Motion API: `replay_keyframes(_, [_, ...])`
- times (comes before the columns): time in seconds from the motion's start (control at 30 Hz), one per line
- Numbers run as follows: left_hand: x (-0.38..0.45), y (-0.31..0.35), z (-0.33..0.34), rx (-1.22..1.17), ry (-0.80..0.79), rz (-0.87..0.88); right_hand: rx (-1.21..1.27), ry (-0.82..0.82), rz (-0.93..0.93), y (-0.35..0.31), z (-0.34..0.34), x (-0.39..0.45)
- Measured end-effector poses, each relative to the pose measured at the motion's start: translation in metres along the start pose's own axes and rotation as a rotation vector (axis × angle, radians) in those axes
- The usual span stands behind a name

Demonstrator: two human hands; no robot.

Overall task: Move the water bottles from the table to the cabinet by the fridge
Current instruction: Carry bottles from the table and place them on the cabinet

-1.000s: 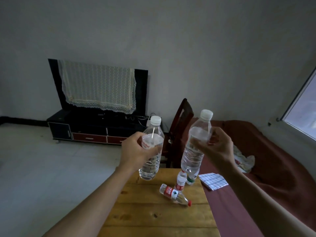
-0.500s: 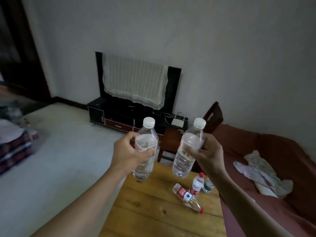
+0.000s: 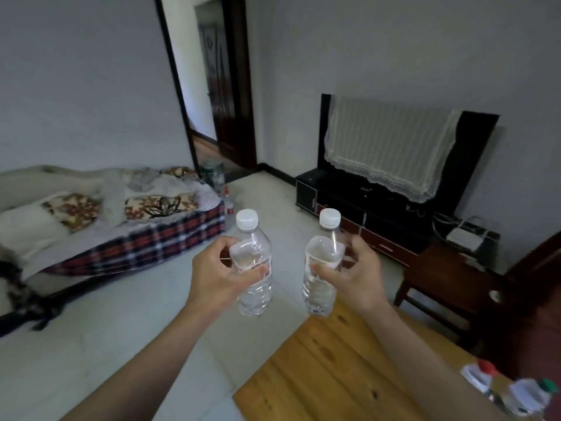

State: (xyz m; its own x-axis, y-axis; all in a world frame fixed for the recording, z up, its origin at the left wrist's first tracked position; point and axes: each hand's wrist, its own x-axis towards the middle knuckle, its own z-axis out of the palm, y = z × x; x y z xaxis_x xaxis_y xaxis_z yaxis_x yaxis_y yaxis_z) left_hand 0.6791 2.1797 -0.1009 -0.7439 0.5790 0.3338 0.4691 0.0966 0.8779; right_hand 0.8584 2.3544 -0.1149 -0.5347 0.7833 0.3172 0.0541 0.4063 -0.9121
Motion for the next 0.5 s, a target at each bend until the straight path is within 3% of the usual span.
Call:
replay_keyframes(0.27, [-0.018,-0.038,-0.119,0.132,0.196,-0.071,0.020,-0.215,-0.092,-0.048,0.121,0.017])
replay_keyframes(0.5, [-0.025,-0.087,-0.233,0.203,0.315,-0.066,0.065,-0.291,-0.171,-0.100,0.240,0.007])
